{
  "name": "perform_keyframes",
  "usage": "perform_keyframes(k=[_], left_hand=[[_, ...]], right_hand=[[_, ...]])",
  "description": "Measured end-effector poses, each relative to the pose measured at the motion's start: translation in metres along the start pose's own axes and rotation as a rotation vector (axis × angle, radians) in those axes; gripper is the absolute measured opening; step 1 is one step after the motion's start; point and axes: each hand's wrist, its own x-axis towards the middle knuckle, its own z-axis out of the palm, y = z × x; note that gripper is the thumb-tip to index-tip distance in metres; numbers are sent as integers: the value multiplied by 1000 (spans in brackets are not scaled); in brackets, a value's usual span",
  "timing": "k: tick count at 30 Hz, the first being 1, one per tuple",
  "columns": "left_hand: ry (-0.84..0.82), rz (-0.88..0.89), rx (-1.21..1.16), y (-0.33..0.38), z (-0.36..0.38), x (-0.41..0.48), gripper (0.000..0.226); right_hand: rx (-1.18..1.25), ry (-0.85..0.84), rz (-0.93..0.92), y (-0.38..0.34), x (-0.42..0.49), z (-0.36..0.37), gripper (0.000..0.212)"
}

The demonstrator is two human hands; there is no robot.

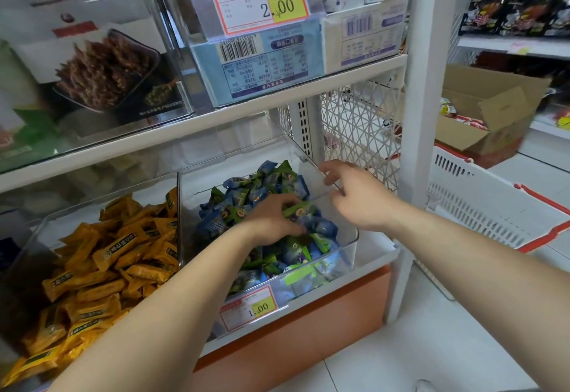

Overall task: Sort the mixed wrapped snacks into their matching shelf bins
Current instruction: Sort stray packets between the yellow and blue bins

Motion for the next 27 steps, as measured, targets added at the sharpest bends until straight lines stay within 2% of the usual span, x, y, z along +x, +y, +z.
perform_keyframes(k=[2, 4, 6, 8, 10, 13, 15, 17, 20, 25, 27], left_hand=[[101, 3, -105, 6, -10, -10, 74], [126, 29, -311, 14, -19, -20, 56], [51, 66, -584, 18, -27, -32, 39], [-13, 71, -745, 21, -33, -43, 39], [-8, 59, -813, 22, -36, -51, 45], [-24, 8, -863, 18, -41, -58, 52], [-128, -13, -851, 14, -46, -63, 50], [-161, -30, -776, 9, -50, -64, 36], [-22, -59, -488, 3, -54, -67, 21], [179, -46, -64, -3, -61, -76, 28], [201, -38, -35, -5, -65, -78, 30]], right_hand=[[-35, 10, 16, -2, -2, -1, 57], [-135, 106, -12, -8, -3, -3, 56], [-153, 169, -94, -21, -5, -5, 54], [-121, 138, -170, -33, -6, -3, 57], [-35, 65, -195, -42, -8, 1, 61], [89, 19, -202, -45, -5, 6, 47], [33, 45, -198, -43, 0, 10, 33], [-44, 82, -164, -41, 3, 15, 32], [-65, 137, -155, -40, 5, 19, 34], [13, 107, -177, -44, 6, 20, 31], [32, 84, -174, -47, 4, 20, 30]])
